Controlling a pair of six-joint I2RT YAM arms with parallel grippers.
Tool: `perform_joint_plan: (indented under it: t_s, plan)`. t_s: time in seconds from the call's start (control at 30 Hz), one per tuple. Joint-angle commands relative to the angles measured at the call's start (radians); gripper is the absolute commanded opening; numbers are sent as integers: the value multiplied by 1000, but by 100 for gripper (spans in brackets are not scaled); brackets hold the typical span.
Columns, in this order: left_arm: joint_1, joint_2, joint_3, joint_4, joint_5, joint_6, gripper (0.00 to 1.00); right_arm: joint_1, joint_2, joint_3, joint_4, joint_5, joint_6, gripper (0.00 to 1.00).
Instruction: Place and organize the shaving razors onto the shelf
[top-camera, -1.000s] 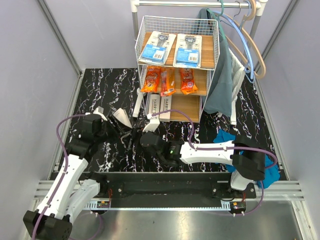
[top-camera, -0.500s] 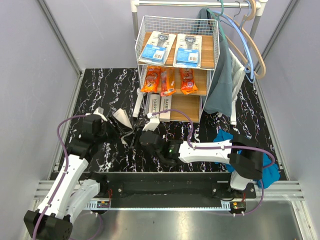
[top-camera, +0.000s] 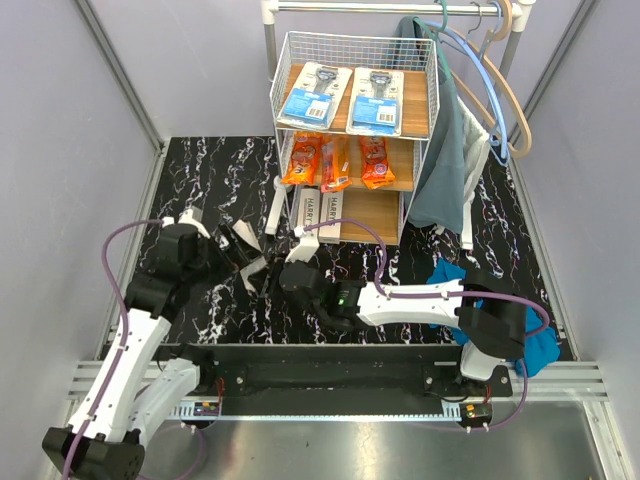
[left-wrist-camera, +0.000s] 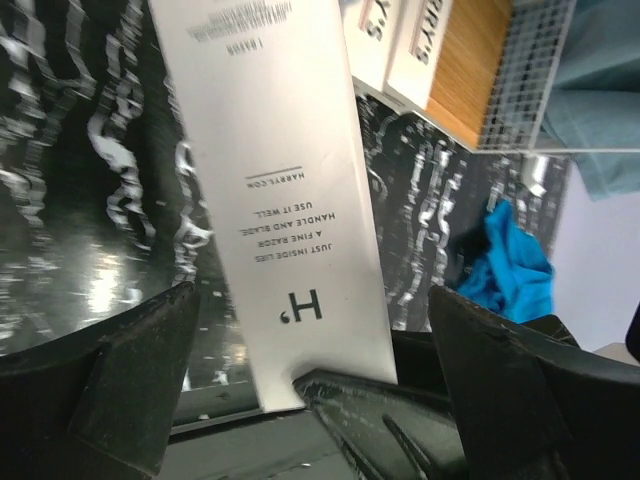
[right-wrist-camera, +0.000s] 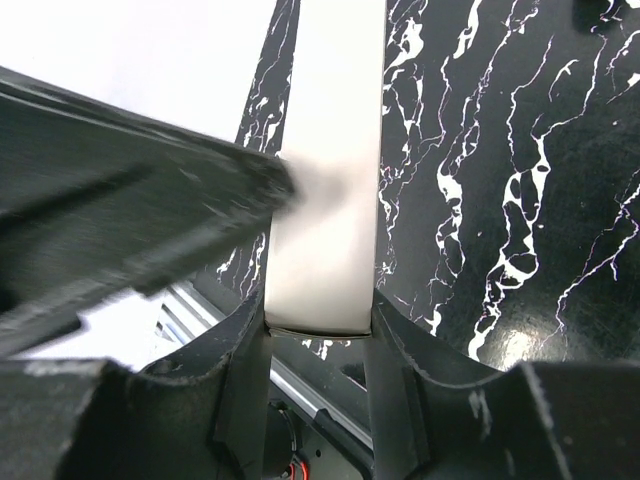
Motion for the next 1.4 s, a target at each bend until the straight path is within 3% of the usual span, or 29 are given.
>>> perform_joint_plan:
  t_s: [0.0, 0.2, 0.37, 0.6, 0.9, 1.37]
  plan:
    - [-1, 6, 129, -106, -189, 145, 99, -8, -10, 3, 35, -2, 2, 5]
    - [-1, -14, 164, -194, -337, 228, 99, -10, -73, -72, 49, -7, 46, 2]
    - [-1, -11, 146, -197, -331, 229, 99, -14, -200, -250, 53, 10, 124, 1]
    - [-1, -20, 123, -191, -328, 223, 99, -14, -555, -531, -62, 136, 232, 0]
    - [-1, -10, 92, -169, -302, 220, 99, -19, -924, -681, -304, 311, 304, 0]
    - [-1, -5, 77, -160, -265, 218, 99, -244, -871, -704, -249, 103, 210, 2]
